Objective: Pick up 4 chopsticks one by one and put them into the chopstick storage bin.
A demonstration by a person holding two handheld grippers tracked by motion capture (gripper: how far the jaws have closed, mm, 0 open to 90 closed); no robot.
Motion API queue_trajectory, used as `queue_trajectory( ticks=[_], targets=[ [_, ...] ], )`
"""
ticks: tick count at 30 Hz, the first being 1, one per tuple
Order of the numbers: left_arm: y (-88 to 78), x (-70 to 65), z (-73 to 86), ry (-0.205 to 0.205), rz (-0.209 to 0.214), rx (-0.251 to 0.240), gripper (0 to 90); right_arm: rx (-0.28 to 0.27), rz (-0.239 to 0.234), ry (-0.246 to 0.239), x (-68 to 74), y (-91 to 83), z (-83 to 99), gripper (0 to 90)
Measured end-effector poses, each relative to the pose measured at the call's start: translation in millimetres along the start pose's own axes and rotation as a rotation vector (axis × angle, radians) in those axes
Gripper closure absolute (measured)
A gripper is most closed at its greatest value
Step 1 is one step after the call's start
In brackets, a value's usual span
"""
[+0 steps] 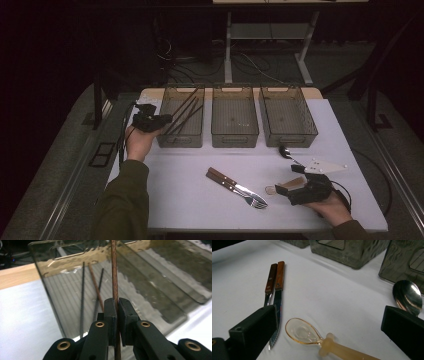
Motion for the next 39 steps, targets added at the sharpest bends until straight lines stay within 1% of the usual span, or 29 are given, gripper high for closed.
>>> queue_trajectory(
  ticks=[2, 4, 6, 9, 11, 15, 16, 21, 22, 23, 26, 28, 30, 32, 35, 36, 37, 38, 39],
  targets=[
    [5.1, 4.0, -0.5, -0.008, -0.021, 0.024, 85.4, 0.001, -0.001, 0.0, 0.1, 0.0, 0.0, 0.2],
    [9.2, 6.9, -0.6, -0.038, -0.03, 0.035, 85.4, 0.0, -0.002, 0.0, 0.2, -0.1, 0.0, 0.2],
    [13.2, 8.3, -1.1, -0.044, -0.04, 0.046, 85.4, 0.0, -0.002, 0.0, 0.1, -0.1, 0.0, 0.3],
    [18.3, 8.0, -2.7, -0.045, -0.054, 0.068, 85.4, -0.001, -0.002, 0.0, 0.1, -0.2, 0.0, 0.2],
    [21.0, 7.3, -4.3, -0.048, -0.055, 0.073, 85.4, -0.001, -0.002, -0.001, 0.1, -0.3, 0.0, 0.3],
    [24.8, 6.3, -6.8, -0.033, -0.072, 0.101, 85.4, -0.001, -0.003, 0.0, 0.0, -0.4, 0.0, 0.2],
    [25.9, 6.0, -7.0, -0.04, -0.07, 0.101, 85.4, -0.001, -0.004, 0.0, 0.1, -0.4, 0.0, 0.2],
    [31.2, 3.4, -6.3, -0.046, -0.082, 0.108, 84.8, -0.001, -0.005, 0.001, 0.4, -0.6, 0.0, 0.3],
    [31.5, 3.3, -6.1, -0.051, -0.091, 0.102, 83.5, -0.001, -0.005, 0.002, 0.5, -0.7, -0.1, 0.2],
    [31.6, 3.2, -6.3, -0.056, -0.095, 0.096, 78.6, -0.002, -0.006, 0.003, 0.6, -0.8, -0.1, 0.2],
    [31.3, 1.1, -7.6, -0.054, -0.093, 0.078, 72.1, -0.004, -0.006, 0.002, 0.6, -1.1, -0.2, 0.3],
    [30.6, -0.3, -8.7, -0.046, -0.085, 0.067, 67.3, -0.003, -0.006, 0.002, 0.5, -1.1, -0.1, 0.3],
    [30.1, -2.4, -9.4, -0.041, -0.058, 0.056, 63.9, -0.004, -0.006, 0.002, 0.5, -1.1, -0.1, 0.2],
    [29.2, -4.6, -9.6, -0.026, -0.033, 0.054, 59.8, -0.004, -0.006, 0.001, 0.6, -1.2, -0.2, 0.2],
    [26.8, -8.1, -9.0, 0.001, 0.008, 0.057, 53.9, -0.004, -0.005, 0.001, 0.6, -1.4, -0.2, 0.3],
    [25.5, -9.6, -8.9, 0.013, 0.021, 0.058, 50.6, -0.003, -0.005, 0.001, 0.6, -1.3, -0.1, 0.3],
    [23.4, -11.0, -8.8, 0.035, 0.022, 0.047, 48.0, -0.003, -0.005, 0.003, 0.6, -1.2, -0.1, 0.2],
    [21.1, -12.7, -8.4, 0.044, 0.018, 0.029, 46.6, -0.002, -0.004, 0.004, 0.7, -1.1, -0.1, 0.2],
    [18.6, -13.9, -8.4, 0.042, 0.028, 0.017, 45.0, -0.002, -0.004, 0.003, 0.6, -1.0, -0.1, 0.2]
  ],
)
Point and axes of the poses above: each handheld gripper's, and its own axes: y roughly forward along the jaws, z roughly out of its underside, x roughly to its left, the point moved 2 cm from there along y, roughly forward along the jaws, and after that the axes turned 5 degrees about -z, right-handed, at the moved point
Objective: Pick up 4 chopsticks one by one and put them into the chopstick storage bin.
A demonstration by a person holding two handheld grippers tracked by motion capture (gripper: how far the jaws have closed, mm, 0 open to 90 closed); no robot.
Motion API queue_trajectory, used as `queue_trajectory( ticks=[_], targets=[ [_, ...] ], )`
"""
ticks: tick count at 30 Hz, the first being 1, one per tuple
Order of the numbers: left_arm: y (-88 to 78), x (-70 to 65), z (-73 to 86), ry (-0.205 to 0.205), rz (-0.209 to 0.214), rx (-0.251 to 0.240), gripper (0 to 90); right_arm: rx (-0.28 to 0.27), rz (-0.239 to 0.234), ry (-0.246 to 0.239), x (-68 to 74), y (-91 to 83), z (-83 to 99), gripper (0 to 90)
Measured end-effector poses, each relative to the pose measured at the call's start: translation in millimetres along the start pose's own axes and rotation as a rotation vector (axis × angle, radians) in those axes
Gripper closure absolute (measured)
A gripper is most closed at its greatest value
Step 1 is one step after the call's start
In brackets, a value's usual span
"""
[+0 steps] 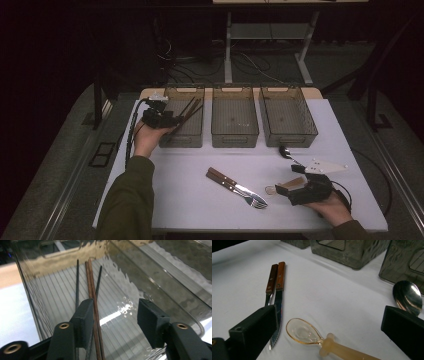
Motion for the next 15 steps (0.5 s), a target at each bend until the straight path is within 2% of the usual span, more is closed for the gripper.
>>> queue_trajectory(
  ticks=[4, 6, 9, 12, 14, 15],
  targets=[
    [-12.3, -6.0, 1.0, 0.024, 0.035, -0.04, 39.5, -0.001, 0.001, 0.0, -0.1, 0.0, -0.1, 0.3],
    [-17.7, -10.9, 2.6, 0.037, 0.058, -0.041, 36.7, -0.003, 0.002, 0.002, -1.1, -0.1, -0.2, 0.3],
    [-26.1, -22.8, 6.6, 0.066, 0.078, -0.051, 32.8, -0.005, -0.001, 0.007, -1.9, -0.1, -0.3, 0.2],
    [-36.2, -35.0, 13.1, 0.113, 0.099, -0.06, 31.7, -0.004, 0.0, 0.005, -1.8, 0.0, -0.5, 0.3],
    [-42.6, -43.5, 18.3, 0.131, 0.109, -0.078, 31.3, -0.004, 0.001, 0.002, -1.2, -0.1, -0.5, 0.2],
    [-44.8, -47.7, 20.9, 0.122, 0.118, -0.084, 30.5, -0.004, 0.0, -0.002, -1.0, -0.1, -0.6, 0.2]
  ],
)
Point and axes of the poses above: each handheld gripper's, and its own axes: y roughly forward along the jaws, z roughly out of its underside, x roughly to its left, the point moved 2 cm from there along y, roughly forward along the jaws, and after that the axes turned 5 degrees about -z, right-handed, at the moved point
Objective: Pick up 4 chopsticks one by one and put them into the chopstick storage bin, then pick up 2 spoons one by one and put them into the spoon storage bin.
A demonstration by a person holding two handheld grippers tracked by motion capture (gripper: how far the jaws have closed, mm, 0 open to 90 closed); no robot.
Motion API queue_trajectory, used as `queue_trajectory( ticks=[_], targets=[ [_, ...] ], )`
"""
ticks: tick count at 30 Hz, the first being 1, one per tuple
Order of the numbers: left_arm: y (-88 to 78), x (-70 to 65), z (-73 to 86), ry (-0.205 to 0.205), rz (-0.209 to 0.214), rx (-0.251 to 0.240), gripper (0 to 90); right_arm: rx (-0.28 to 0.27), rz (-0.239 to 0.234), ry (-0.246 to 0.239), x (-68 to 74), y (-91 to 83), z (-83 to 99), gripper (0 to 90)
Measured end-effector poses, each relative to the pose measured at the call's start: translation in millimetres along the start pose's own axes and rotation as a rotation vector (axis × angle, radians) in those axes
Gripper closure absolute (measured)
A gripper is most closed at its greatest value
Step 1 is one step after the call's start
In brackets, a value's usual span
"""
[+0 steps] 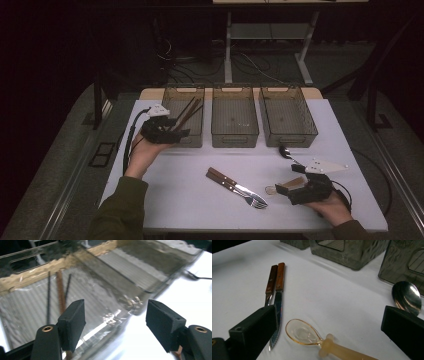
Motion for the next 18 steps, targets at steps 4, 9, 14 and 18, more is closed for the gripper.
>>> queue_trajectory(
  ticks=[4, 9, 14, 18],
  targets=[
    [-6.3, -14.3, 8.7, 0.019, 0.031, -0.001, 29.2, 0.001, -0.001, -0.002, 0.1, 0.2, -0.1, 0.3],
    [-9.4, -28.4, 23.4, 0.034, 0.055, 0.003, 26.1, -0.002, -0.004, 0.002, -0.1, -1.3, 0.4, 0.3],
    [-15.3, -40.9, 35.5, 0.049, 0.088, -0.008, 20.0, -0.008, -0.006, -0.005, 1.3, -2.8, -0.9, 0.3],
    [-16.5, -49.1, 46.4, 0.075, 0.116, -0.001, 15.4, -0.008, -0.011, -0.007, 1.2, -3.2, -1.0, 0.3]
  ],
)
Point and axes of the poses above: each handheld gripper's, and its own axes: y roughly forward along the jaws, z roughly out of its underside, x roughly to its left, the point moved 2 cm from there along y, roughly forward along the jaws, and after that the axes turned 5 degrees about -z, right-handed, at the moved point
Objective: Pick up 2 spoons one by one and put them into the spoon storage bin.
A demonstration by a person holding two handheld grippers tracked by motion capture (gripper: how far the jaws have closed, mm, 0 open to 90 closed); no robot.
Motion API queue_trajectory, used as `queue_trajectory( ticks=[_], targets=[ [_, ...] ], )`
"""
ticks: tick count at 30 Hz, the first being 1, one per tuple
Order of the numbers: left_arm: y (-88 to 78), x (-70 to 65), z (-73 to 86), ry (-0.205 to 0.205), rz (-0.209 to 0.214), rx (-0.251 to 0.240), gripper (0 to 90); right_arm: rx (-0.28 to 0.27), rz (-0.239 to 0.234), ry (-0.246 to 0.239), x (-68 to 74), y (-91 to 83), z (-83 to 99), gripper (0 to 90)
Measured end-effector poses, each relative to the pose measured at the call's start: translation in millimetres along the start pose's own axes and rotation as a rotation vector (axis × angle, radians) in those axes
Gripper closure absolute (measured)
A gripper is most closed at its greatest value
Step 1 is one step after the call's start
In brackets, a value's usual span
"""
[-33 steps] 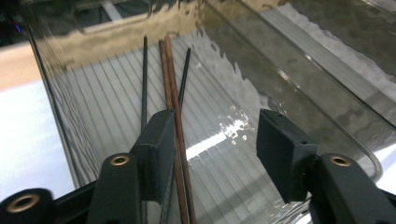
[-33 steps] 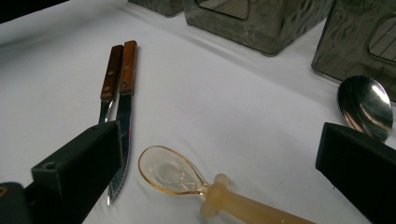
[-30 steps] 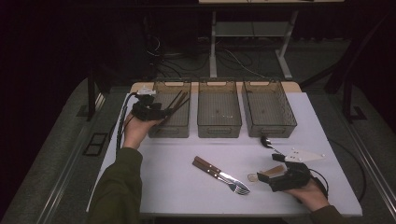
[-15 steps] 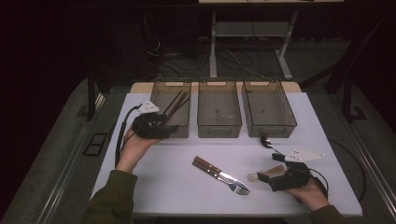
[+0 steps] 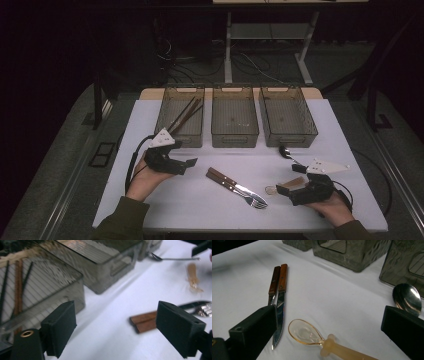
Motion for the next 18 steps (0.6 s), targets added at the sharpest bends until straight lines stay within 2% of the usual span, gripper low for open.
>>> queue_trajectory(
  ticks=[7, 11, 13, 14, 18],
  targets=[
    [-1.8, -17.7, 18.9, 0.061, 0.024, -0.016, 12.3, 0.002, -0.003, -0.004, 2.6, -1.0, 0.1, 0.2],
    [-3.2, -27.1, 28.8, 0.088, 0.048, -0.011, 7.5, 0.001, -0.01, -0.017, 4.9, -1.6, 0.7, 0.2],
    [-3.8, -29.4, 33.1, 0.096, 0.046, -0.01, 2.5, -0.002, -0.012, -0.013, 5.0, -2.2, 0.7, 0.2],
    [-4.5, -29.3, 35.3, 0.097, 0.048, -0.008, 1.6, -0.002, -0.013, -0.012, 4.4, -2.2, 0.8, 0.2],
    [-4.8, -30.0, 45.7, 0.045, 0.064, -0.017, 0.0, -0.011, -0.017, -0.008, 2.1, -2.7, -0.4, 0.3]
  ],
)
Point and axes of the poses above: each handheld gripper's, and its own axes: y roughly forward along the jaws, z roughly out of its underside, x roughly to its left, the point moved 2 cm from there along y, roughly forward along the jaws, and after that the axes turned 5 degrees about -z, right-handed, at the moved point
